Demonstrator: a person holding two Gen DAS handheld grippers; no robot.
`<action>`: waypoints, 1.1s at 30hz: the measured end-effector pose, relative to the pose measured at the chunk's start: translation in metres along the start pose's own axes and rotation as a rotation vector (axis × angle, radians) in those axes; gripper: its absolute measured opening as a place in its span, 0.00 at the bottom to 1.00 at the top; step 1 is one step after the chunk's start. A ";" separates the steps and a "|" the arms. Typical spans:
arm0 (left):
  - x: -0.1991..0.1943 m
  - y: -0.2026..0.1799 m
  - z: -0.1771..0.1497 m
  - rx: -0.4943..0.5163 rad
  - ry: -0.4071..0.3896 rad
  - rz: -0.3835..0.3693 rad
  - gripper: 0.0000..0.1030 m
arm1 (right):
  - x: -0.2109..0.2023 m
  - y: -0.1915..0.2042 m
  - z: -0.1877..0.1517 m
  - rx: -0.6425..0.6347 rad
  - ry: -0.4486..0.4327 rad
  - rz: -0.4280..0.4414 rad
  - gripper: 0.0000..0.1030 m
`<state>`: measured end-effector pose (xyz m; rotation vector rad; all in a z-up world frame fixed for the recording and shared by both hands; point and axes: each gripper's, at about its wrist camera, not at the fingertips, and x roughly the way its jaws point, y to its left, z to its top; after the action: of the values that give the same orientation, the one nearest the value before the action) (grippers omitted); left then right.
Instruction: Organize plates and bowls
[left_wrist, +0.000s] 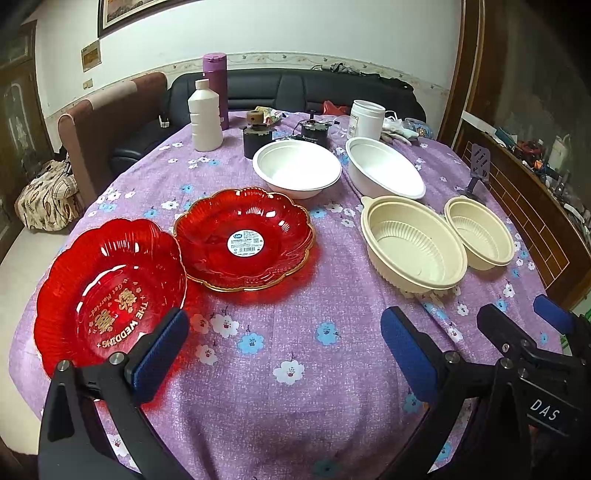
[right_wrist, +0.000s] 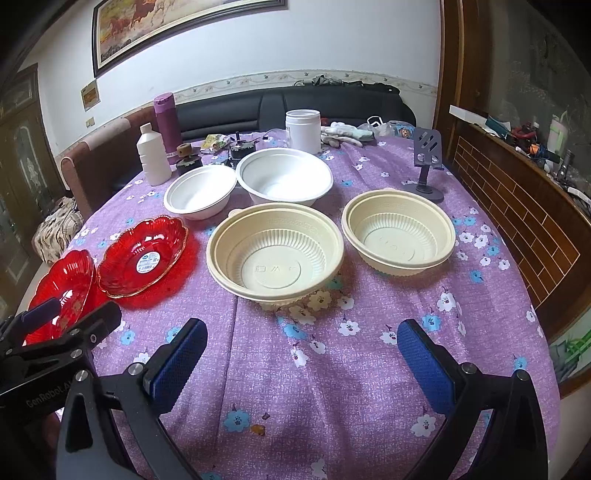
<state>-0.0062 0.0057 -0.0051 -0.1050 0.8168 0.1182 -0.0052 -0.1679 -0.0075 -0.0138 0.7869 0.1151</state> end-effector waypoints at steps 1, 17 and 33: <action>0.000 0.000 0.000 0.000 0.001 -0.001 1.00 | 0.000 0.000 0.000 0.000 -0.001 0.001 1.00; -0.002 0.002 -0.001 -0.003 0.007 -0.007 1.00 | -0.002 0.005 0.001 -0.009 -0.001 -0.002 1.00; -0.002 0.003 -0.001 -0.002 0.010 -0.006 1.00 | -0.003 0.006 0.002 -0.012 -0.002 -0.007 1.00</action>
<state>-0.0085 0.0088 -0.0046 -0.1099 0.8264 0.1124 -0.0063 -0.1617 -0.0039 -0.0281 0.7845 0.1130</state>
